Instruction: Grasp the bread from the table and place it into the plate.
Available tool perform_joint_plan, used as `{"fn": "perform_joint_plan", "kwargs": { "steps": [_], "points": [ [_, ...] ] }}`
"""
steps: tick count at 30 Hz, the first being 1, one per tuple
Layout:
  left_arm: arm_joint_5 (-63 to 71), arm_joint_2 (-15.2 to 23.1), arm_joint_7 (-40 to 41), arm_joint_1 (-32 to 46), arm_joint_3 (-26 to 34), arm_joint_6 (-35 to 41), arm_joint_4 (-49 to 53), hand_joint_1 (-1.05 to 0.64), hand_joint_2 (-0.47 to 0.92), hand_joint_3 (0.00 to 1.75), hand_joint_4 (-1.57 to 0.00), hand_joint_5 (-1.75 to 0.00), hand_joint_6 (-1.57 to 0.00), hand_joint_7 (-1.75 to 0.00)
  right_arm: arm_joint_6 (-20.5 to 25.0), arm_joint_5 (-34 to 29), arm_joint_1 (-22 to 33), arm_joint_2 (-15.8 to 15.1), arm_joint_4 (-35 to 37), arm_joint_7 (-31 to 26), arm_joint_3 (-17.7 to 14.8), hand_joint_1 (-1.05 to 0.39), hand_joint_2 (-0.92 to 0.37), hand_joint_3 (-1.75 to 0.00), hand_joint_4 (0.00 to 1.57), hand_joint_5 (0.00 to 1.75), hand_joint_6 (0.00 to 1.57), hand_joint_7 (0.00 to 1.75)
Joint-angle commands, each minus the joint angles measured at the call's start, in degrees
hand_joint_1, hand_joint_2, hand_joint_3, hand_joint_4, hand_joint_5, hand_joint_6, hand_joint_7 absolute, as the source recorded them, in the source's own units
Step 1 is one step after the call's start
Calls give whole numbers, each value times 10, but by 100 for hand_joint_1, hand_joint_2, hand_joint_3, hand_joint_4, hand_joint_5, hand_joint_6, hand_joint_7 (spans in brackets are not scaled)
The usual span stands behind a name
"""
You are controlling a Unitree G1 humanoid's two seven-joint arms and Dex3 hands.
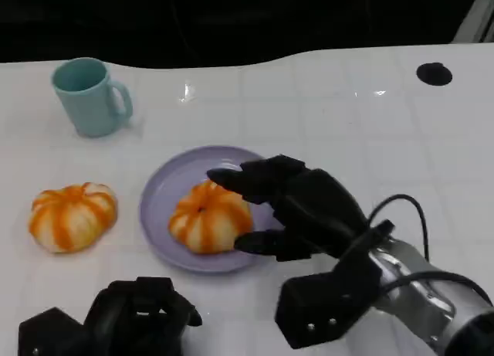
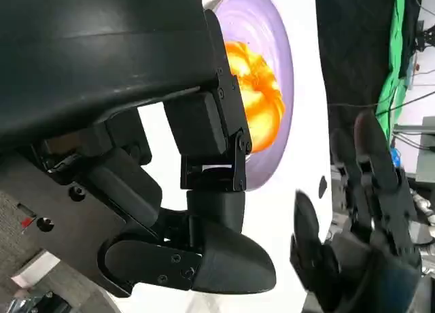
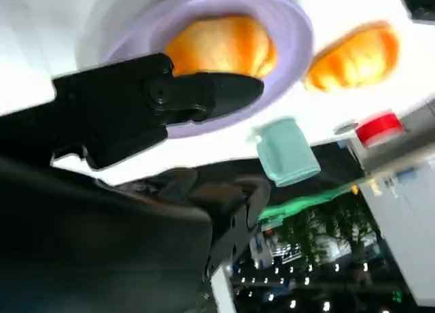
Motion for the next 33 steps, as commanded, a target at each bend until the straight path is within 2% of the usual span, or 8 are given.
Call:
{"fn": "perform_joint_plan", "kwargs": {
  "steps": [1, 7, 12, 15, 18, 20, 23, 33],
  "points": [
    [1, 6, 3, -5, 3, -5, 11, -105, 60, 54, -157, -123, -143, -74, -31, 44, 38, -20, -40, 27, -30, -62, -92, -34, 34, 36, 44, 6],
    [5, 5, 4, -6, 1, -12, 15, -105, 62, 53, -157, -124, -144, -73, -79, 140, 114, -20, -91, 61, -82, -54, -92, -34, 33, 82, 54, 10],
    [5, 5, 6, -6, 0, -8, 11, -105, 62, 52, -157, -123, -144, -73, -123, 220, 156, -17, -93, 103, -116, -41, -92, -34, 56, 110, 73, 24],
    [1, 5, 3, -5, 0, -9, 11, -105, 63, 52, -157, -124, -144, -73, -137, 266, 186, -20, -96, 136, -136, -33, -86, -52, 65, 128, 60, 75],
    [-3, 5, -1, -7, 2, -10, 13, -105, 63, 51, -157, -124, -144, -73, -148, 310, 205, -17, -96, 167, -155, -29, -74, -74, 66, 146, 61, 103],
    [-4, 6, -1, -8, 2, -10, 15, -105, 63, 51, -157, -123, -144, -73, -147, 339, 222, -20, -105, 191, -168, -29, -64, -93, 67, 154, 67, 117],
    [1, 7, 2, -8, 2, -8, 14, -105, 63, 51, -157, -123, -145, -72, -140, 363, 243, -24, -122, 218, -184, -29, -60, -105, 70, 159, 71, 125],
    [-2, 8, 1, -11, 4, -5, 15, -105, 63, 51, -157, -122, -145, -71, -96, 400, 321, -27, -179, 275, -223, -38, -59, -103, 79, 175, 79, 141]
  ]
}}
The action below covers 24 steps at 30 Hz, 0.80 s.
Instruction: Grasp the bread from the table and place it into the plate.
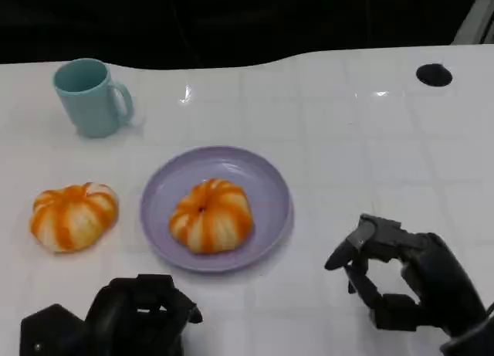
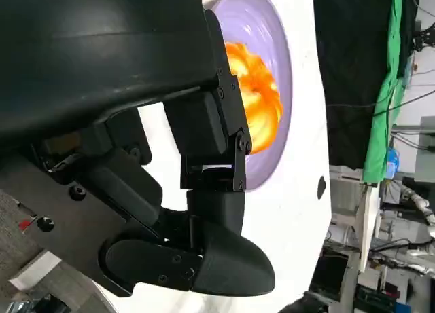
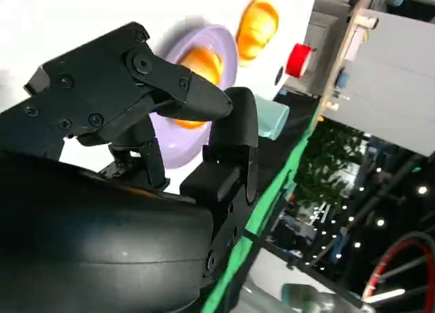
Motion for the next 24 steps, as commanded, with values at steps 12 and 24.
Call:
{"fn": "perform_joint_plan", "kwargs": {
  "steps": [12, 24],
  "points": [
    [-1, 7, 4, 5, 4, 6, -8, -105, 62, 52, -157, -123, -146, -71, 109, 46, 112, 20, -104, 26, -33, -42, -64, -93, 82, 175, 76, 144],
    [-4, 10, -1, 4, 8, 3, -3, -105, 62, 54, -157, -123, -145, -71, 112, 50, 110, 51, -80, 28, -46, -43, -67, -87, 81, 173, 83, 131]
  ]
}}
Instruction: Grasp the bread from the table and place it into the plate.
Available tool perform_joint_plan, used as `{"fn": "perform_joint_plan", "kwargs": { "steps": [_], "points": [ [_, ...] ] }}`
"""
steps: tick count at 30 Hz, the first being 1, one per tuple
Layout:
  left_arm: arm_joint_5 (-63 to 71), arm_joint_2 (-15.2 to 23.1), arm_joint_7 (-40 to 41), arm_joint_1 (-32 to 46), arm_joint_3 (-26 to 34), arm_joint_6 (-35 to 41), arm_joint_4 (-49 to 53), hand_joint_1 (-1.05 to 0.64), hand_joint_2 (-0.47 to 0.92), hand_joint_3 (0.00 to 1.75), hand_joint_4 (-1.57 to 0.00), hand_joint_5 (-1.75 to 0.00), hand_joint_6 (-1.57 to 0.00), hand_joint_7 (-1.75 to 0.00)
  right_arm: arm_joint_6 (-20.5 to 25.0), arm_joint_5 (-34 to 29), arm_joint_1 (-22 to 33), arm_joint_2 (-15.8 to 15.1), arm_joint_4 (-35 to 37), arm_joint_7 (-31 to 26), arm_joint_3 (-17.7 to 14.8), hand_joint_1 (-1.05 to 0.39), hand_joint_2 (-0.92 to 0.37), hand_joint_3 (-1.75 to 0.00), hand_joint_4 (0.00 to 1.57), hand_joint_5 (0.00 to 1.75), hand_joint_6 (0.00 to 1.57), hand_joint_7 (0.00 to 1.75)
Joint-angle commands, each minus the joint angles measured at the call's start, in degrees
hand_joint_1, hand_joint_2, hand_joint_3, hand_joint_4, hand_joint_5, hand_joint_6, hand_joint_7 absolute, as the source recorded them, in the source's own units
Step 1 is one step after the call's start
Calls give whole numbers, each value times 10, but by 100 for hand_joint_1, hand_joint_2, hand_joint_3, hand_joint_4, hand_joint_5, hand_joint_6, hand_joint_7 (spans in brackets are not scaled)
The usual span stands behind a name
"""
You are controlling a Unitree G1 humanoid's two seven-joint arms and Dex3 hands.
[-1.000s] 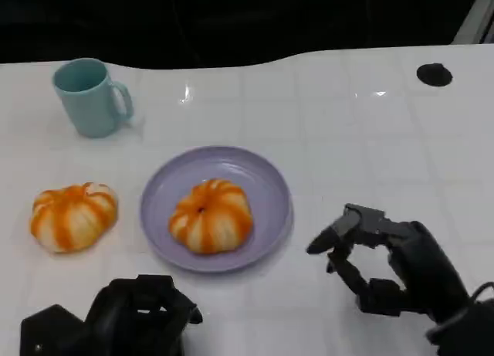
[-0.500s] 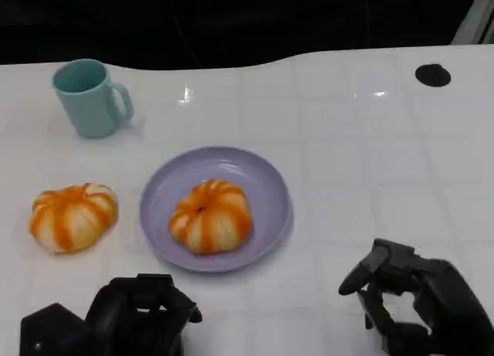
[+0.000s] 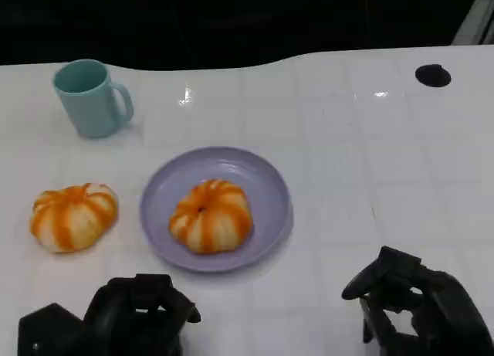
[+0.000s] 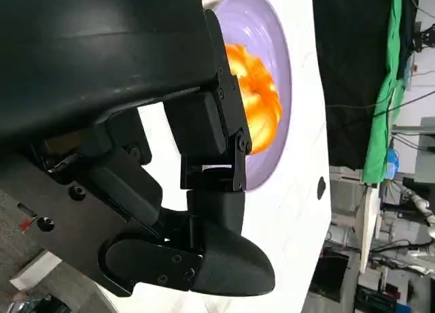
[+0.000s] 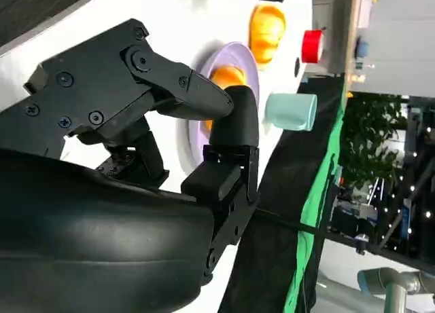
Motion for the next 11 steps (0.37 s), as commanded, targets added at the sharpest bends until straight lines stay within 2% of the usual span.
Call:
{"fn": "perform_joint_plan", "kwargs": {
  "steps": [1, 8, 11],
  "points": [
    [-3, 8, 0, 1, 5, -4, 3, -105, 61, 54, -157, -123, -145, -71, -9, 5, -6, 3, 20, -1, -12, -43, -67, -86, 81, 174, 83, 132],
    [-7, 8, -4, 1, 6, -3, 4, -105, 61, 54, -157, -123, -145, -71, -17, 3, -11, 8, 29, 2, -16, -42, -68, -85, 80, 174, 81, 134],
    [-8, 10, -7, 0, 6, -7, 8, -105, 62, 54, -157, -122, -143, -71, -17, 10, -12, 10, 30, 9, -18, -40, -68, -85, 80, 170, 81, 130]
  ]
}}
